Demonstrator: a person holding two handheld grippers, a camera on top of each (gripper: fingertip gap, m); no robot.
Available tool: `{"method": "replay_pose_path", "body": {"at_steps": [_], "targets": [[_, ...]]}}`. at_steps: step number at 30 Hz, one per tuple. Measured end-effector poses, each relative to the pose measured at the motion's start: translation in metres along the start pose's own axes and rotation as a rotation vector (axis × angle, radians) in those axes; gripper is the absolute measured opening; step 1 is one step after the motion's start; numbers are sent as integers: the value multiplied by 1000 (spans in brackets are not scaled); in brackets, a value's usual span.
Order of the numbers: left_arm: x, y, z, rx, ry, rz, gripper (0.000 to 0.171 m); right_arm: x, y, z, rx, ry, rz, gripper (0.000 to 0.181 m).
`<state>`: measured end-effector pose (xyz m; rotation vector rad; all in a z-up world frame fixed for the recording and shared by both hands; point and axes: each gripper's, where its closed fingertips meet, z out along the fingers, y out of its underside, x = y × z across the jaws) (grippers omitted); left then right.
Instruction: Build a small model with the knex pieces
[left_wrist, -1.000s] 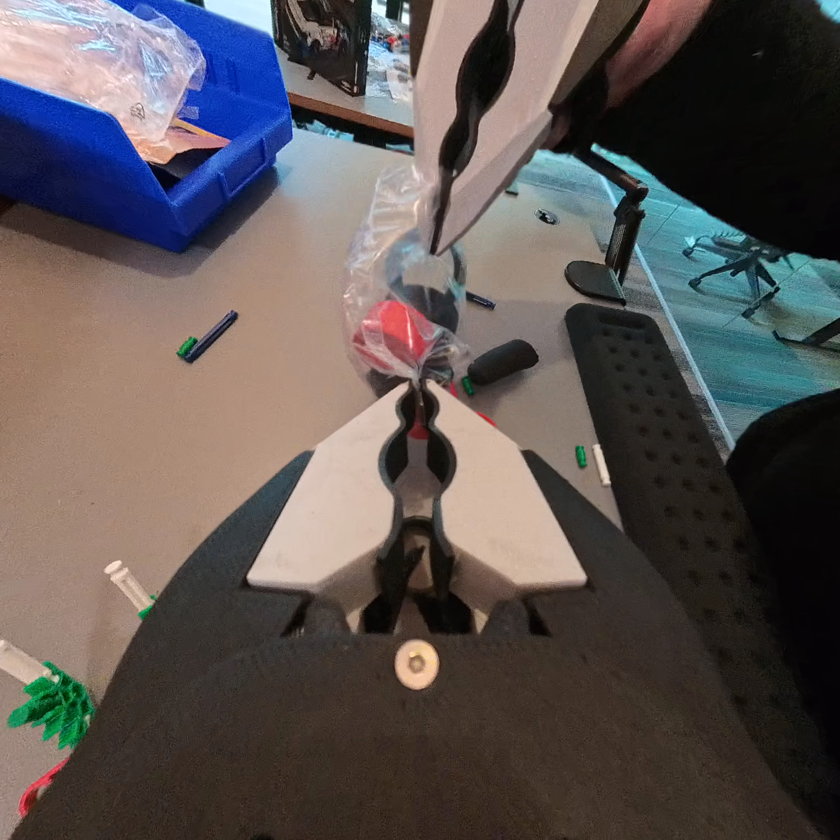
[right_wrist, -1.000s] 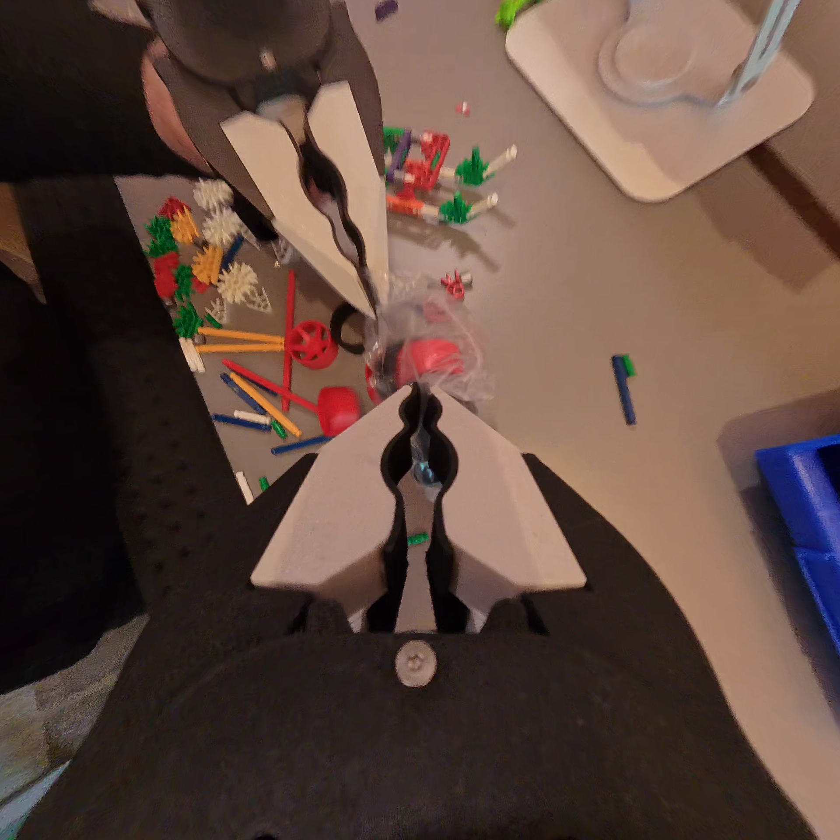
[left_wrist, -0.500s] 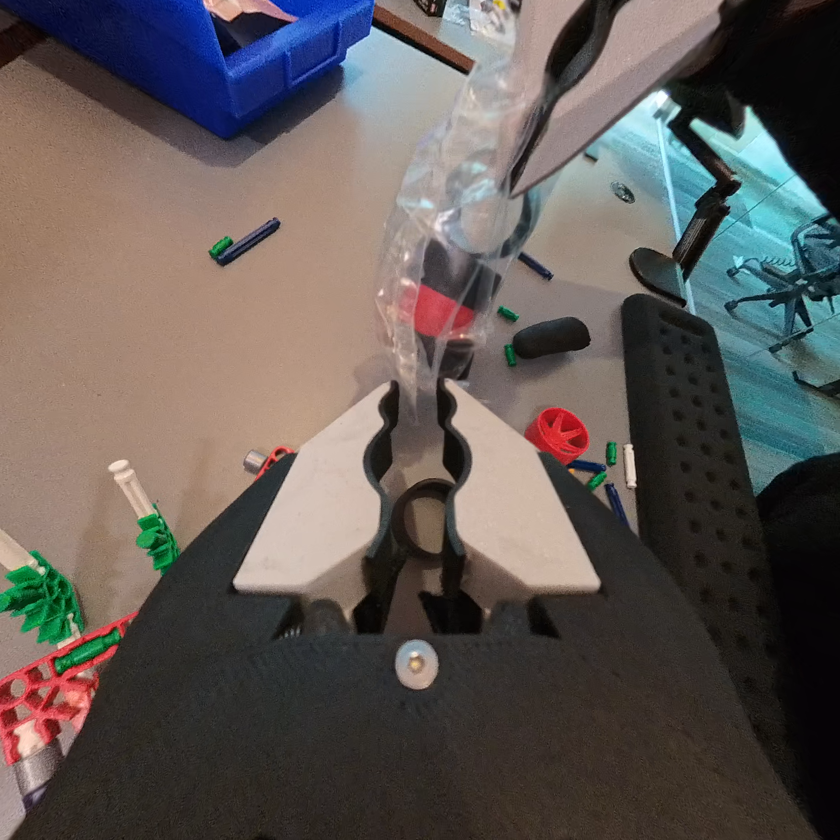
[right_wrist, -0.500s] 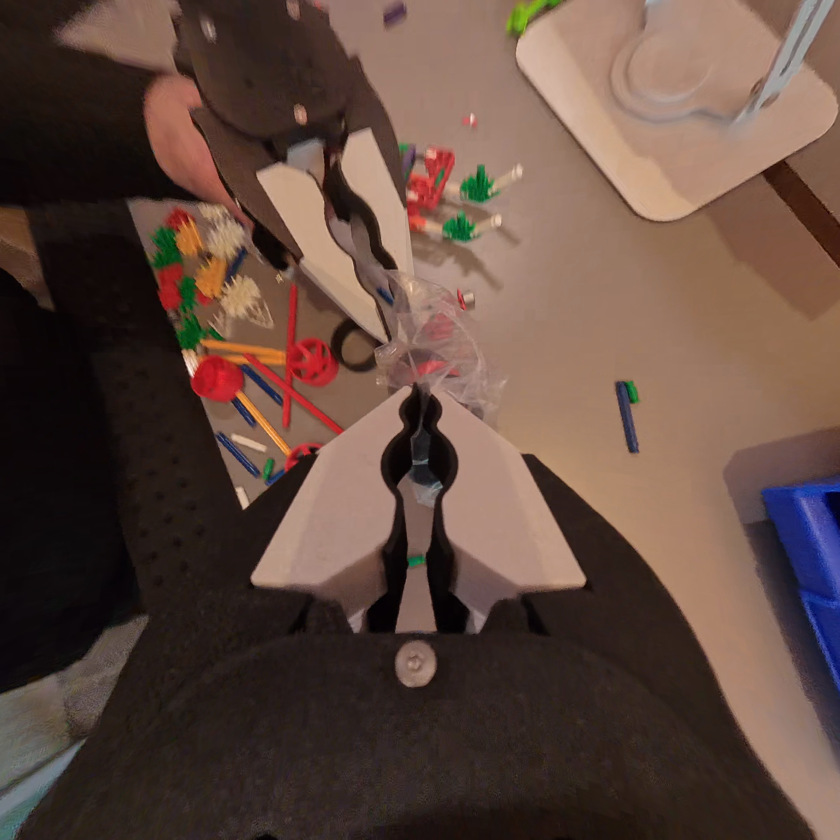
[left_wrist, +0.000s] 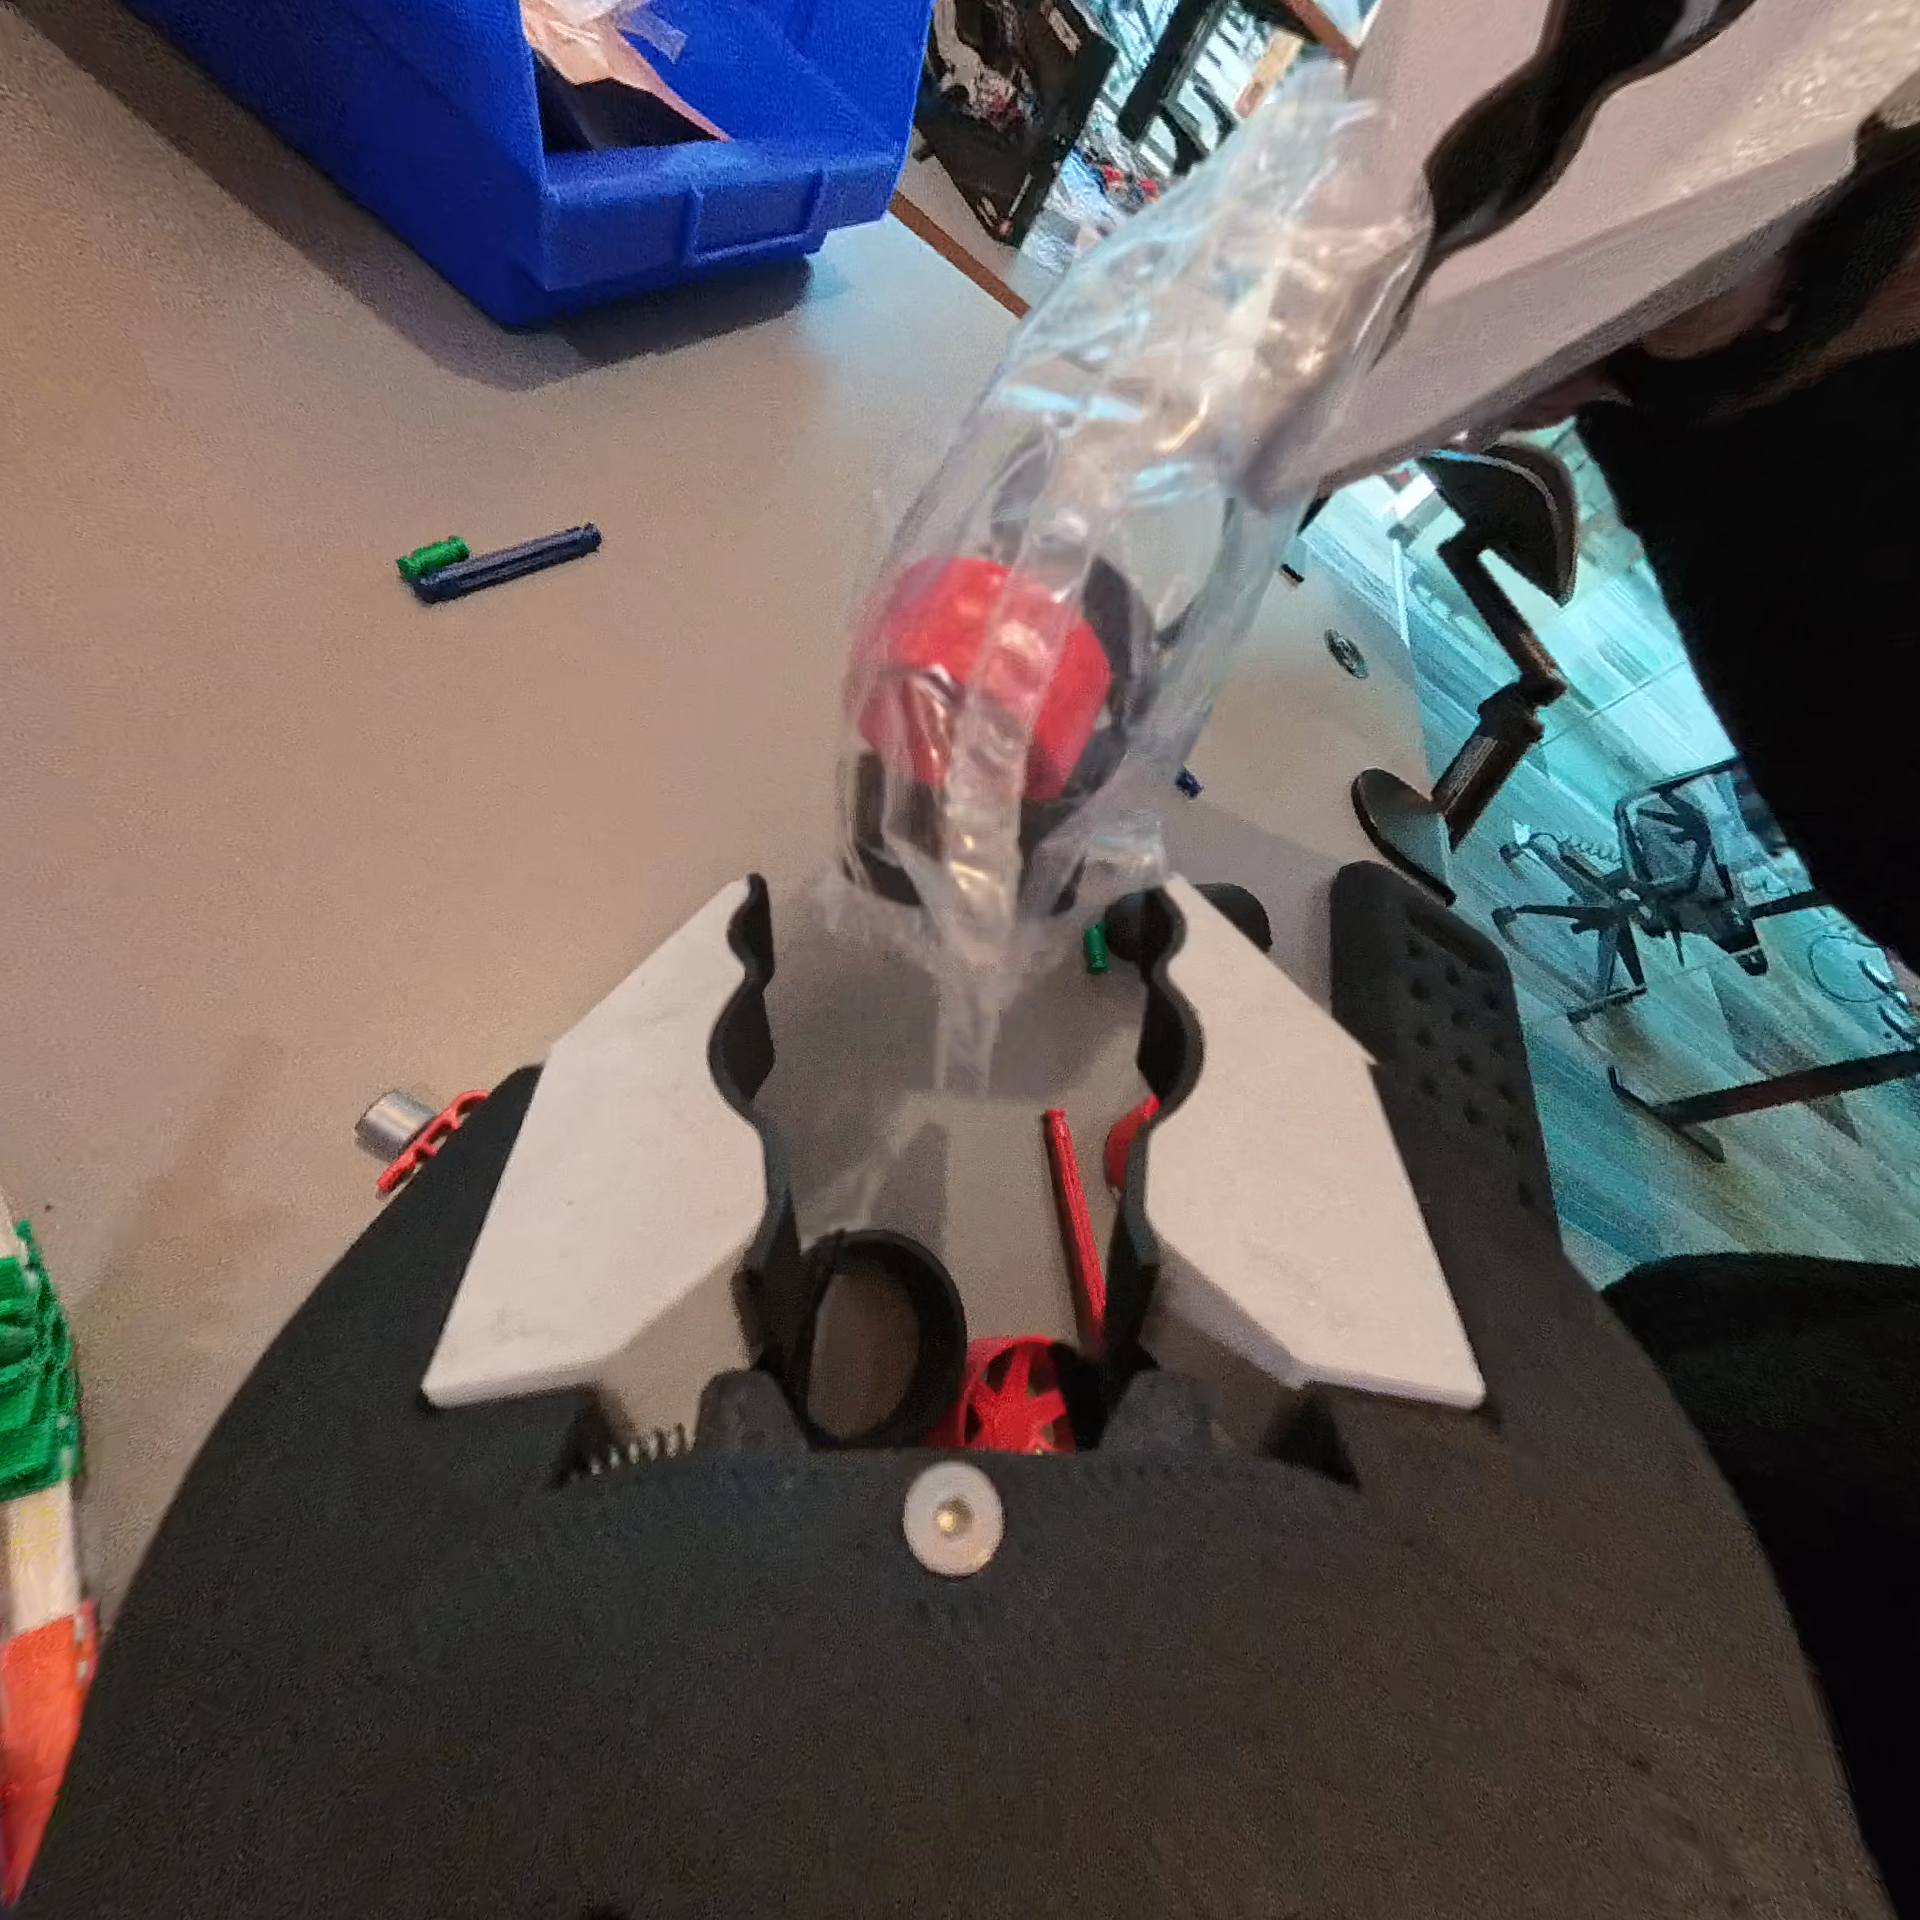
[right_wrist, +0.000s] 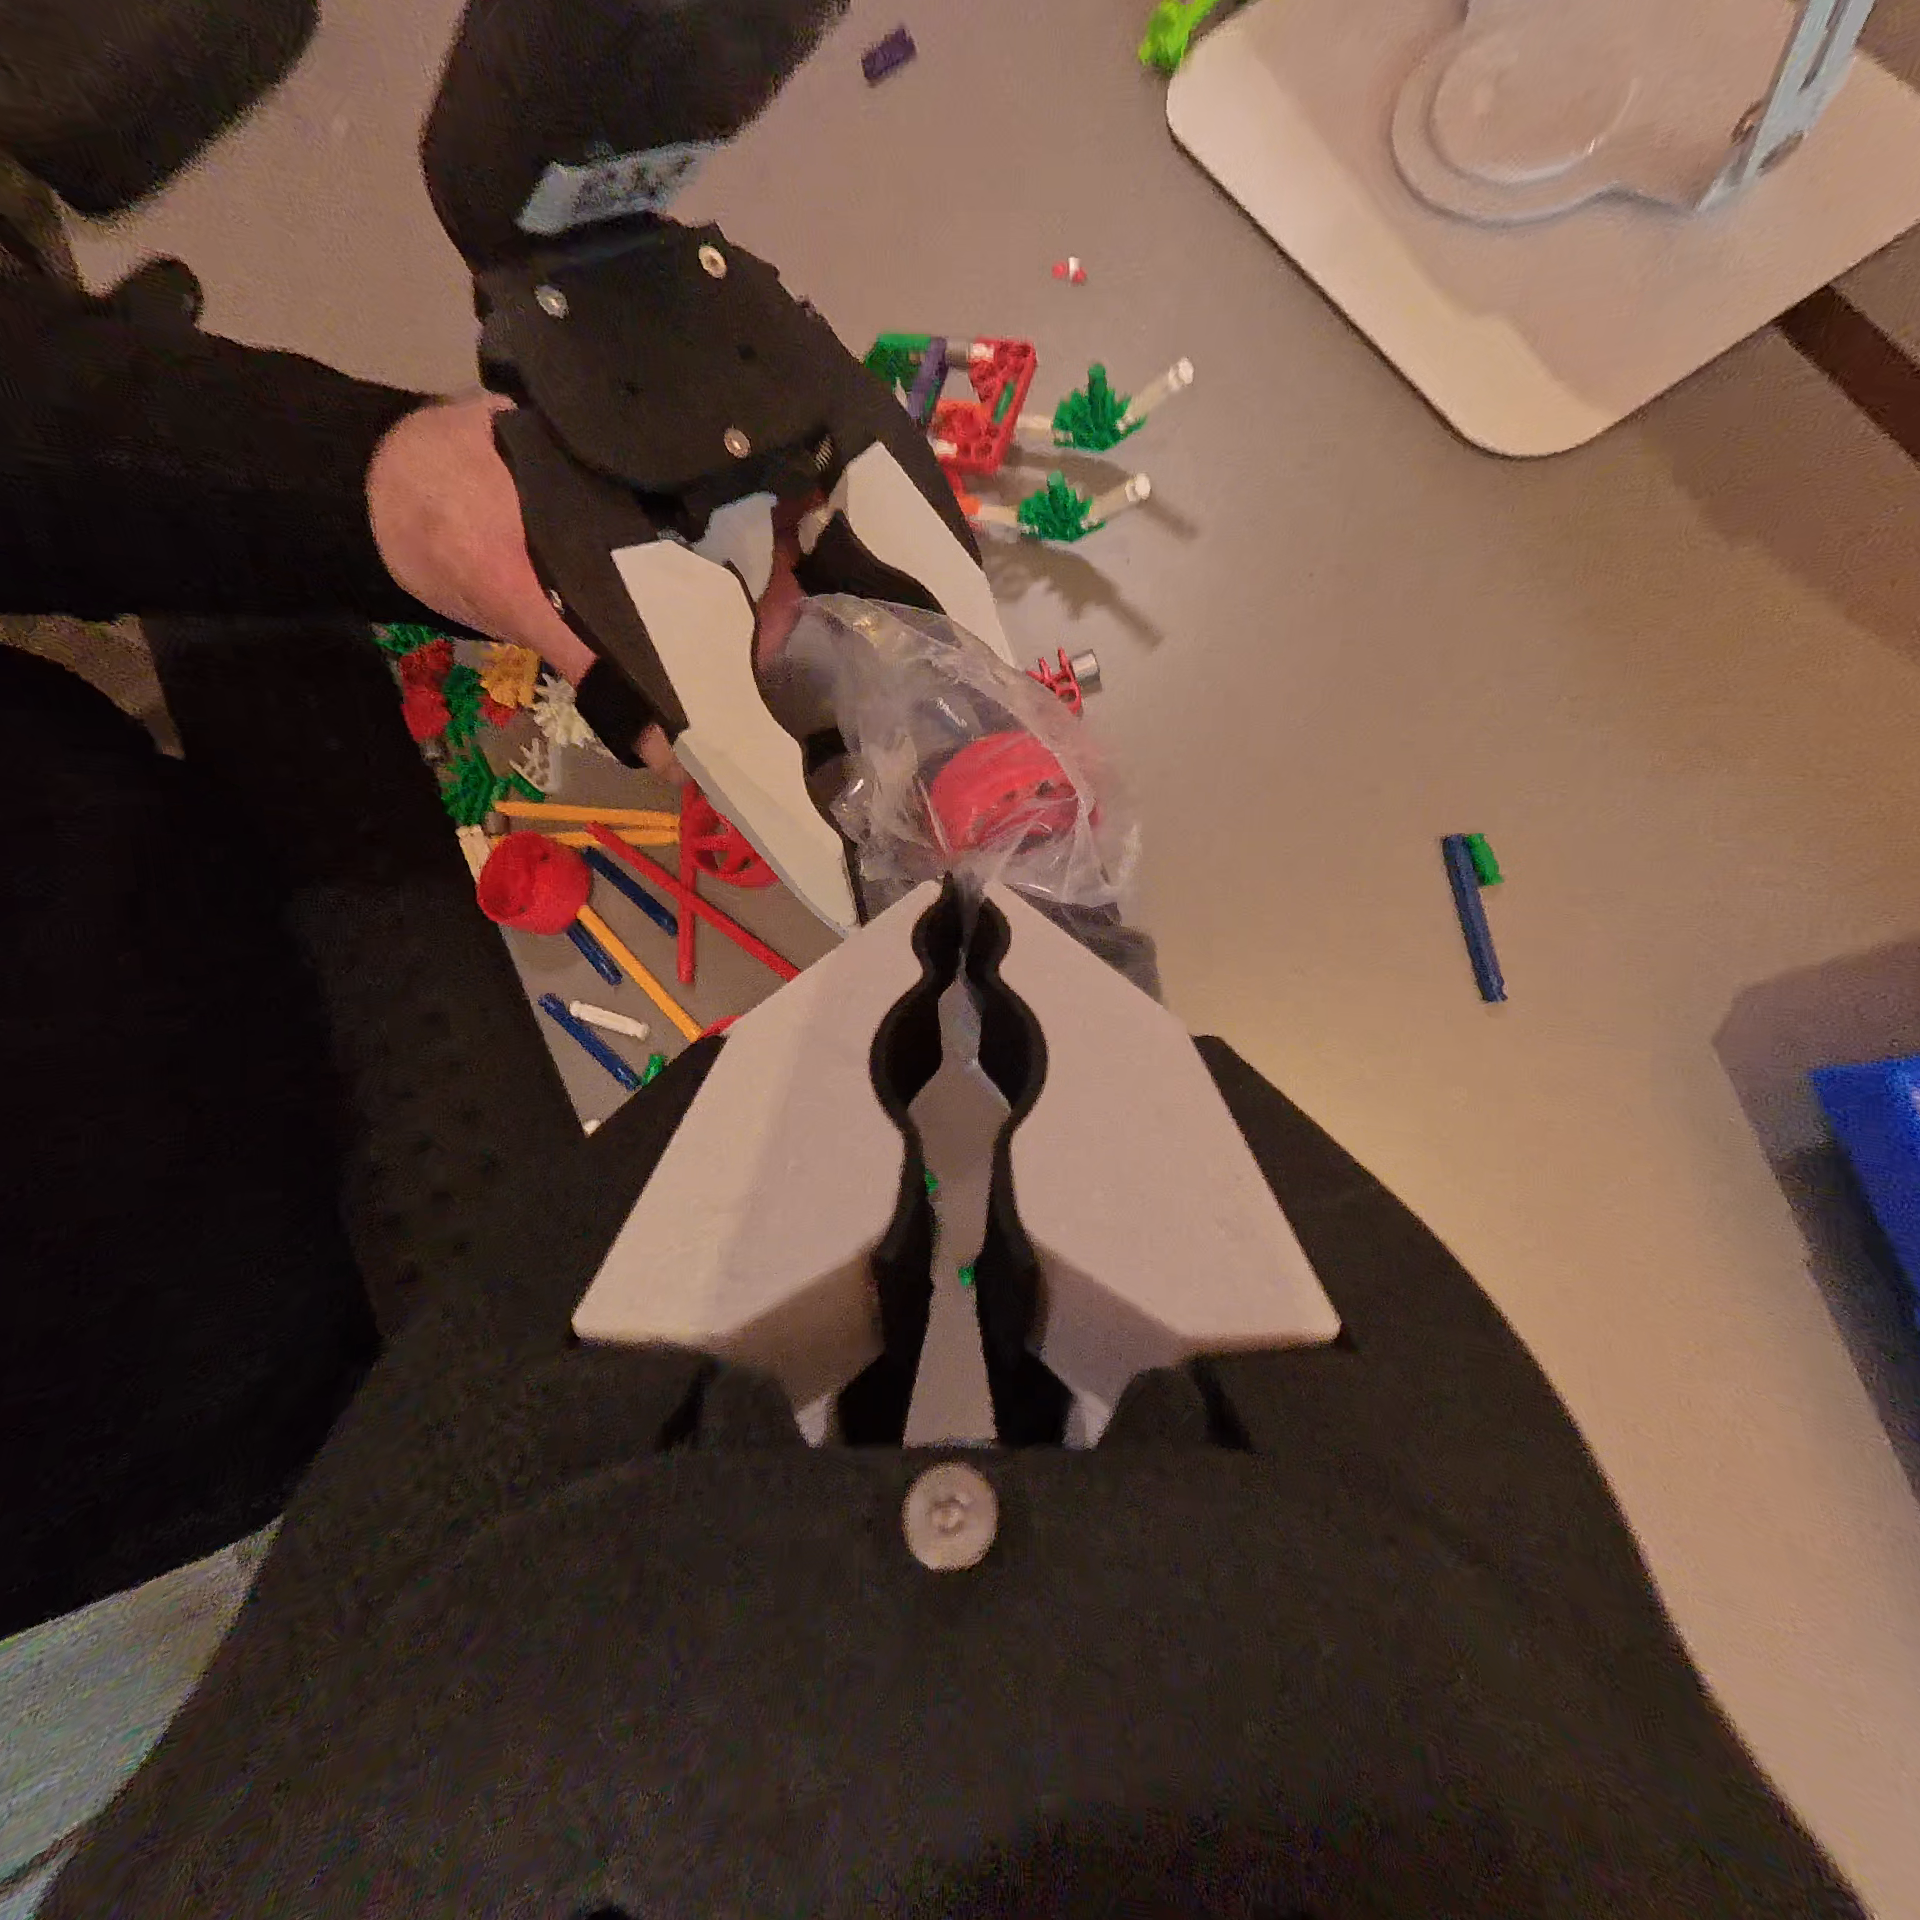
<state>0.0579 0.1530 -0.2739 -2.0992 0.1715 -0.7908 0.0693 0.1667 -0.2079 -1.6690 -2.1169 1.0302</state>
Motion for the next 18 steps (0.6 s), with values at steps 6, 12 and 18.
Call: {"method": "replay_pose_path", "body": {"at_steps": [6,12,18], "targets": [[12,2,9,14,61,11,41,13,5,-3,9,22,17,0],[26,-10,-3,120,120,79,41,46,-4,-29,232,-15,241,0],[34,-7,-15,129,181,72,42,37,2,-29,245,-16,217,0]]}}
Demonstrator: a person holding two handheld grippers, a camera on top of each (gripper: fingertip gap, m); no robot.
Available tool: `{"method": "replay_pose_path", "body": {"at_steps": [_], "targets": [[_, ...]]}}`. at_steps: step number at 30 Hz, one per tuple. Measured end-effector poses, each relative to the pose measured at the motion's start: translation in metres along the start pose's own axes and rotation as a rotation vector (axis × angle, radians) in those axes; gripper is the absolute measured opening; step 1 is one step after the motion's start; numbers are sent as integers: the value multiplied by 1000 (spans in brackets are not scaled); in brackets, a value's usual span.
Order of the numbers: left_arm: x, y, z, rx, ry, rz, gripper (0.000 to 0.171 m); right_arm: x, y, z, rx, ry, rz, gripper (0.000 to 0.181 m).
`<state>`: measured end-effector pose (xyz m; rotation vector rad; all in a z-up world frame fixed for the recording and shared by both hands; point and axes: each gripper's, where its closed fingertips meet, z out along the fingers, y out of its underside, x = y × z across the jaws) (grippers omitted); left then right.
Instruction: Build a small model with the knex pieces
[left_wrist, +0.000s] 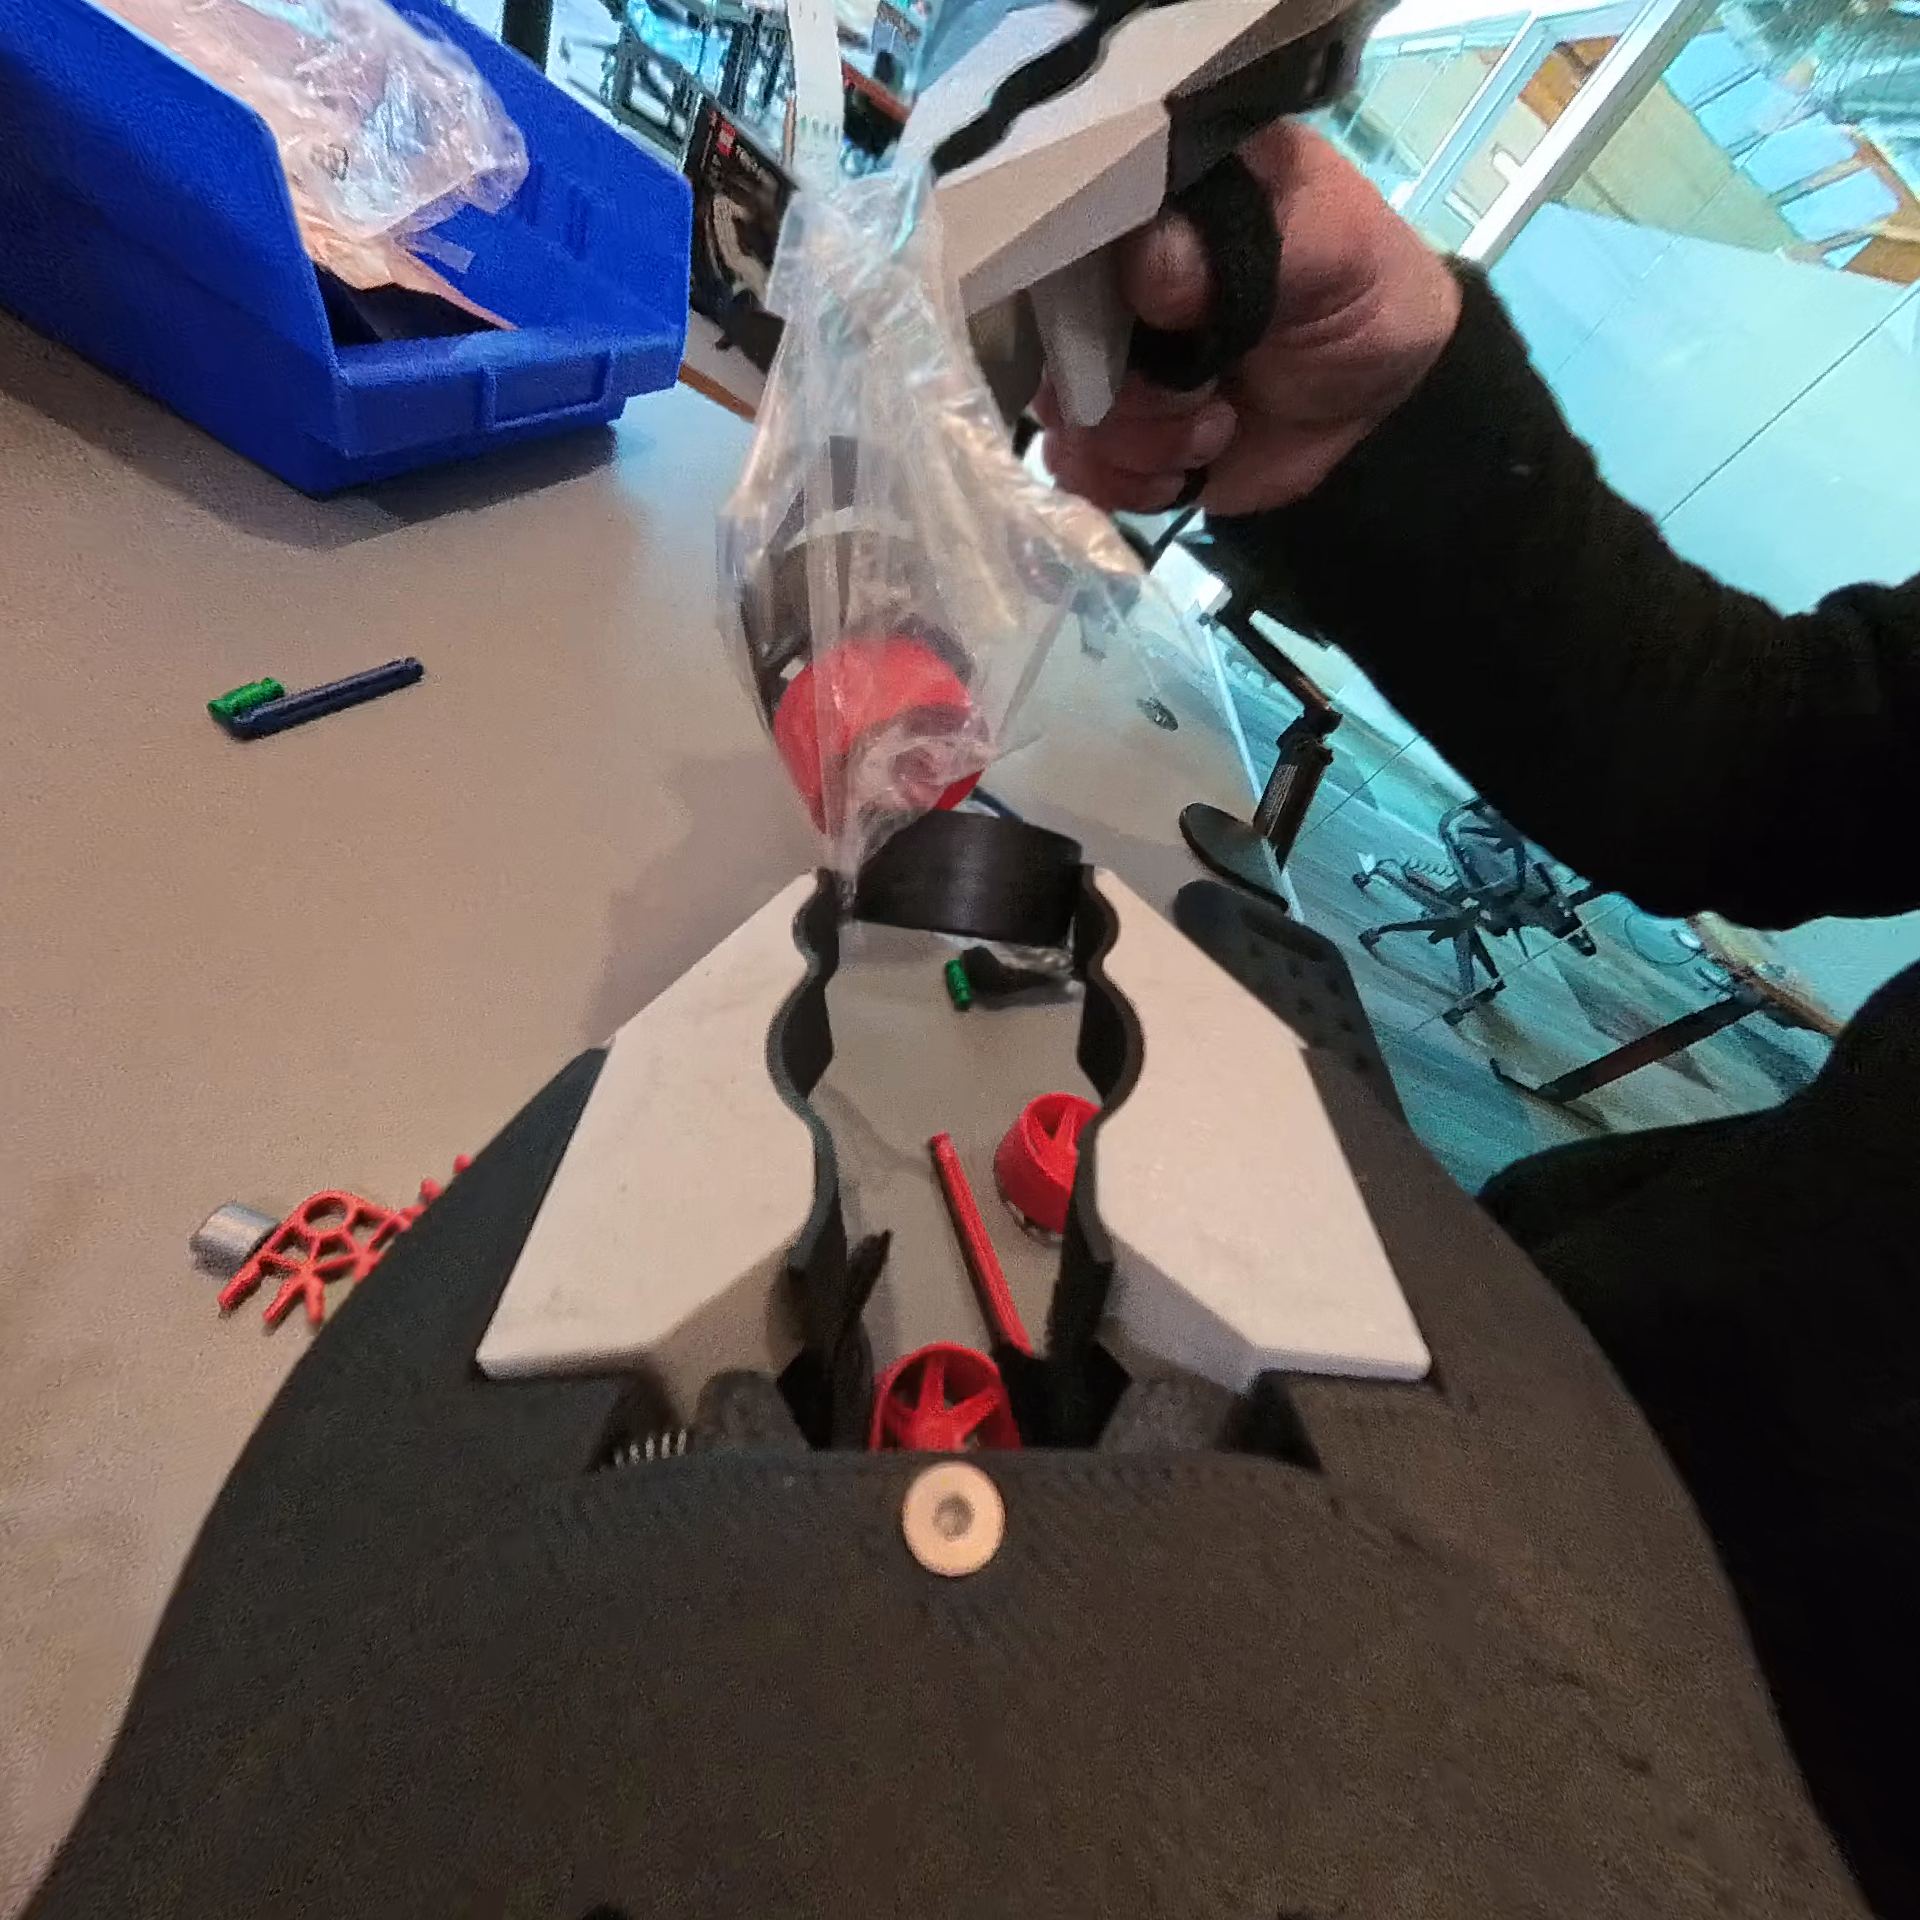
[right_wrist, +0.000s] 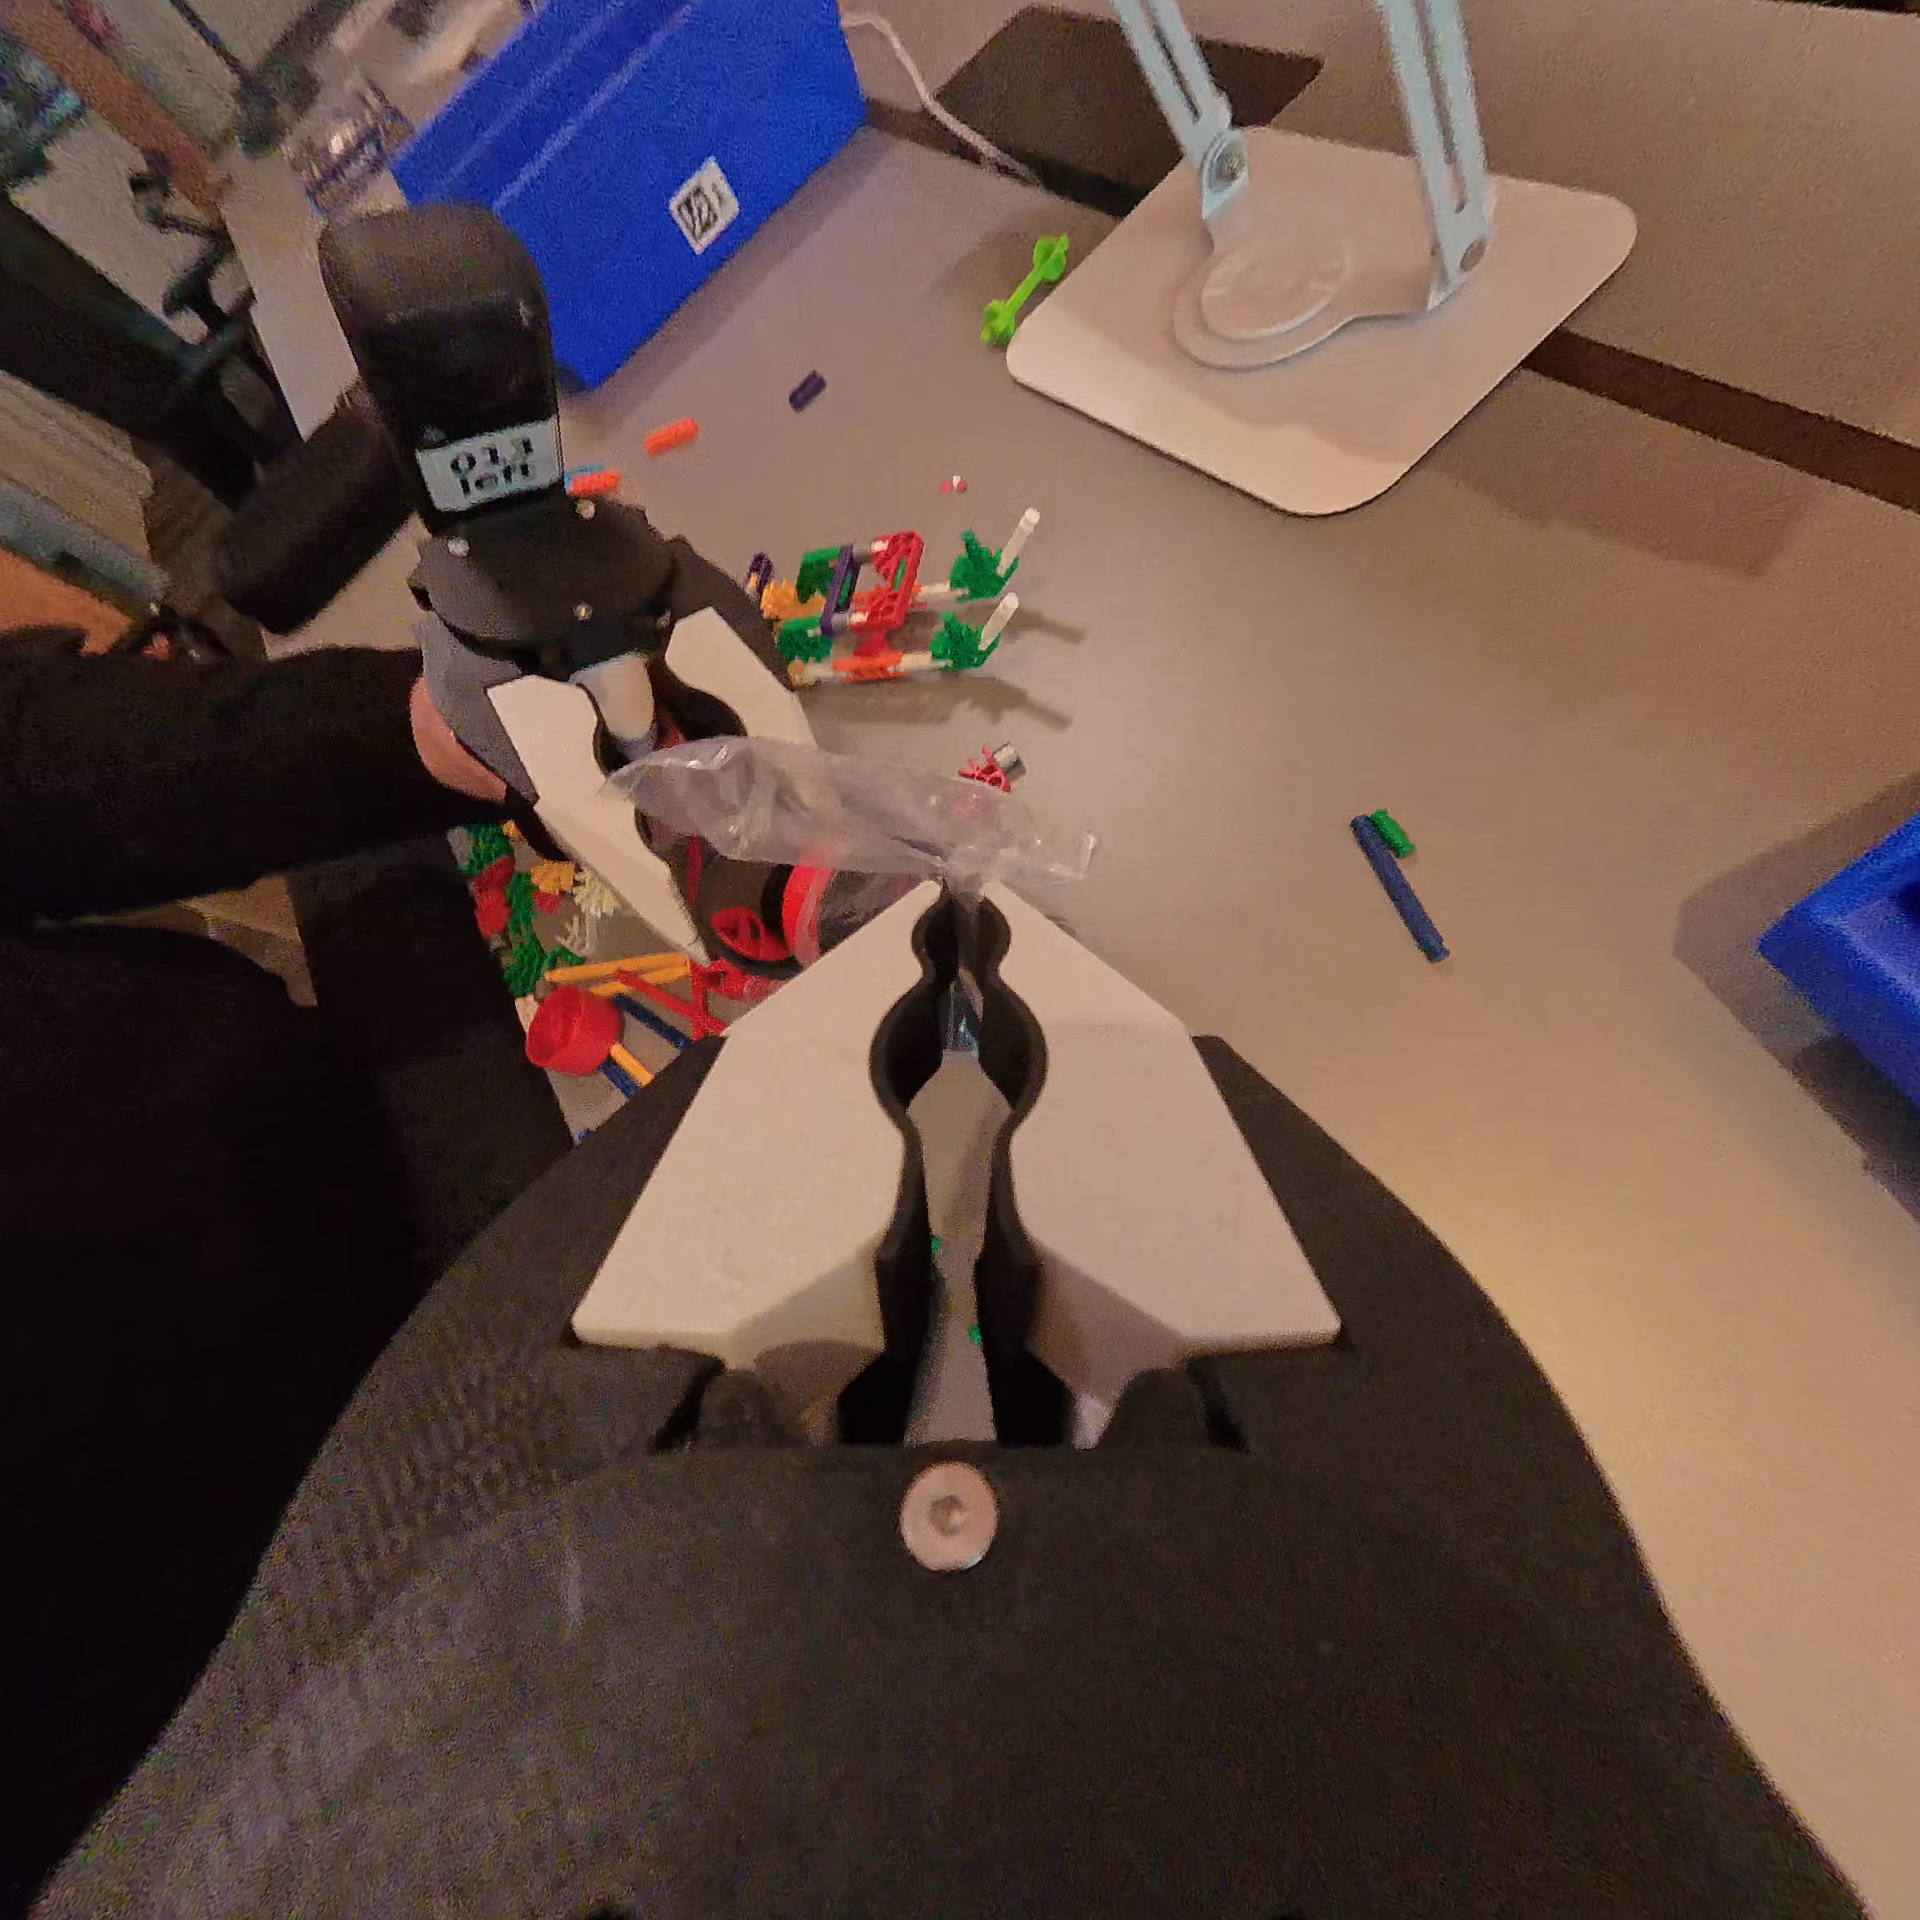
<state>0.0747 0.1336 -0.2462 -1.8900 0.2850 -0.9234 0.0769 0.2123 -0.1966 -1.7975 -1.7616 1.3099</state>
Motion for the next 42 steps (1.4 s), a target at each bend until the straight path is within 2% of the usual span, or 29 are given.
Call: {"method": "replay_pose_path", "body": {"at_steps": [2,4,7,9,11,12,14,16,17,19,20,21,23,25,26,28,30,32,34,35,36,38,40,41,42], "targets": [[-7,13,-1,-79,-51,63,46,-16,-3,-2,-19,28,-117,0],[-15,15,-3,-84,-81,5,75,-27,-15,-8,-19,96,-236,0],[-28,17,-2,-98,-137,-31,87,-27,8,14,-179,130,-318,0],[-29,17,1,-109,-148,-20,82,-34,0,16,-149,137,-356,0],[-30,15,6,-105,-153,-17,78,-23,19,25,-269,175,-397,0],[-32,14,8,-111,-163,-24,76,-22,16,22,-273,216,-447,0],[-34,16,11,-129,-175,-37,74,-31,7,20,-253,202,-491,0],[-36,20,14,-155,-199,-14,61,-22,20,23,-374,228,-535,0],[-36,20,14,-165,-206,-6,58,-22,12,17,-360,250,-566,0],[-32,14,14,-148,-194,-10,59,-33,0,15,-315,197,-554,0],[-33,9,12,-126,-210,-3,62,-26,10,17,-398,209,-573,0],[-32,4,11,-117,-210,6,68,-22,14,17,-446,231,-608,0],[-31,-7,9,-111,-222,19,87,-35,-1,17,-372,197,-628,0],[-28,-17,9,-101,-195,30,88,-27,17,25,-482,209,-652,0],[-30,-20,10,-103,-207,49,86,-26,16,26,-483,216,-660,0],[-23,-18,16,-139,-166,81,74,-41,1,29,-381,157,-618,0],[-25,-9,21,-197,-167,86,58,-40,11,37,-424,128,-596,0],[-30,-8,22,-183,-181,90,38,-38,10,36,-420,145,-589,0],[-28,-13,19,-153,-155,84,36,-35,6,31,-397,156,-564,0],[-28,-15,17,-147,-159,93,41,-34,3,28,-379,168,-548,0],[-30,-14,15,-161,-164,85,52,-37,-1,26,-356,168,-541,0],[-28,-7,15,-207,-130,48,53,-33,5,26,-395,199,-553,0],[-24,11,16,-303,-95,74,31,-29,-7,18,-331,223,-494,0],[-25,15,17,-314,-100,91,26,-33,-13,15,-296,211,-470,0],[-22,15,18,-299,-84,97,9,-33,-12,14,-301,214,-471,0]]}}
